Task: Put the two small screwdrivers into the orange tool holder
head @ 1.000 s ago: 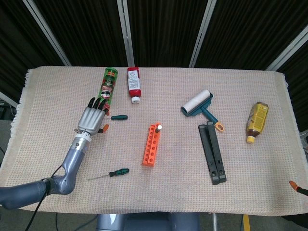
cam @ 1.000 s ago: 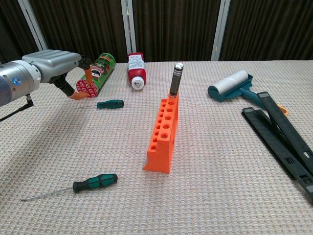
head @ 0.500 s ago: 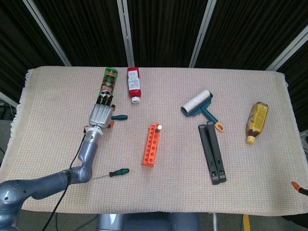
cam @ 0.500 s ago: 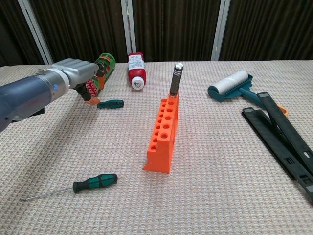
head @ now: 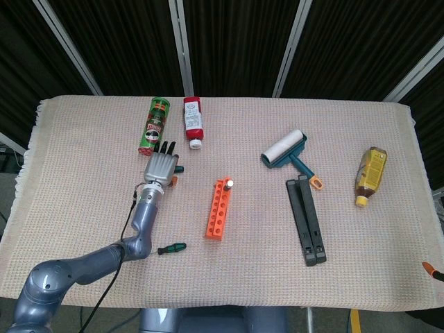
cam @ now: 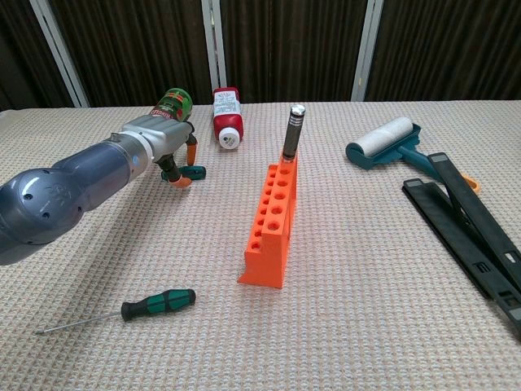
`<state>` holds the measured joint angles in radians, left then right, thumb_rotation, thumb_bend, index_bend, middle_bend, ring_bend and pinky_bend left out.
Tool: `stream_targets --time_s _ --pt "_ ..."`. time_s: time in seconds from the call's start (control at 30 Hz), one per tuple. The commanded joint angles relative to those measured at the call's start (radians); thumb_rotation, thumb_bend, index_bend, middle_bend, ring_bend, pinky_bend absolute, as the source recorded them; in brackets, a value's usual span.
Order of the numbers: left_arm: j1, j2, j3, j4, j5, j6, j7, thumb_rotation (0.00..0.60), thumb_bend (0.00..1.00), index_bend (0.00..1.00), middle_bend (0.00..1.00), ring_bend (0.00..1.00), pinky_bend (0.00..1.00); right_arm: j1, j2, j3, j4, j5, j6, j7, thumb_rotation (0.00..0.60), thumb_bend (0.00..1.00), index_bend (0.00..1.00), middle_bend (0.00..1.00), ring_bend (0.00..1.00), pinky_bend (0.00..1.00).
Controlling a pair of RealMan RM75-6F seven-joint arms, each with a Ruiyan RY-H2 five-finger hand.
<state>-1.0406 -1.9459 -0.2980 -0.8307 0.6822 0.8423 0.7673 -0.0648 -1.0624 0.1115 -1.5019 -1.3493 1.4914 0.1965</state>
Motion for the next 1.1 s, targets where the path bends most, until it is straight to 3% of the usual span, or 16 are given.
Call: stream_targets --time_s 0.03,0.3,0.63,0.77,0.9,1.03,1.1 --pt "-0.009 -0.021 -0.001 0.031 0.013 -0.003 -0.004 0.536 0.30 0.38 0.02 0.00 0.00 -0.001 0.001 0.000 0.000 0.002 0.000 -0.001 0.600 0.00 0.05 0.09 0.00 0.05" --pt "-0.025 -0.059 -0.025 0.097 0.003 -0.030 -0.008 0.535 0.31 0.38 0.02 0.00 0.00 -0.007 0.004 0.002 -0.005 0.011 0.003 -0.002 0.600 0.00 0.05 0.09 0.00 0.05" --pt "-0.022 -0.084 -0.044 0.127 0.060 -0.010 -0.083 0.533 0.40 0.56 0.11 0.00 0.00 -0.014 0.005 0.001 -0.007 0.015 0.006 0.000 0.600 0.00 0.05 0.09 0.00 0.04" --pt "-0.014 -0.074 -0.051 0.117 0.065 -0.013 -0.091 0.537 0.42 0.58 0.12 0.00 0.00 -0.015 0.004 0.002 -0.007 0.013 0.007 0.003 0.600 0.00 0.05 0.09 0.00 0.05" --pt "0.003 -0.040 -0.073 0.042 0.092 0.016 -0.152 0.536 0.44 0.59 0.13 0.00 0.00 -0.016 0.004 0.001 -0.006 0.009 0.010 0.005 0.600 0.00 0.05 0.09 0.00 0.05" --pt "0.045 0.046 -0.106 -0.134 0.121 0.062 -0.240 0.534 0.45 0.59 0.14 0.00 0.00 -0.016 0.003 0.001 -0.004 0.003 0.015 0.008 0.600 0.00 0.05 0.09 0.00 0.05" --pt "0.081 0.115 -0.137 -0.272 0.117 0.077 -0.297 0.537 0.45 0.60 0.15 0.00 0.00 -0.016 0.001 0.001 -0.001 -0.001 0.016 0.012 0.600 0.00 0.05 0.09 0.00 0.04"
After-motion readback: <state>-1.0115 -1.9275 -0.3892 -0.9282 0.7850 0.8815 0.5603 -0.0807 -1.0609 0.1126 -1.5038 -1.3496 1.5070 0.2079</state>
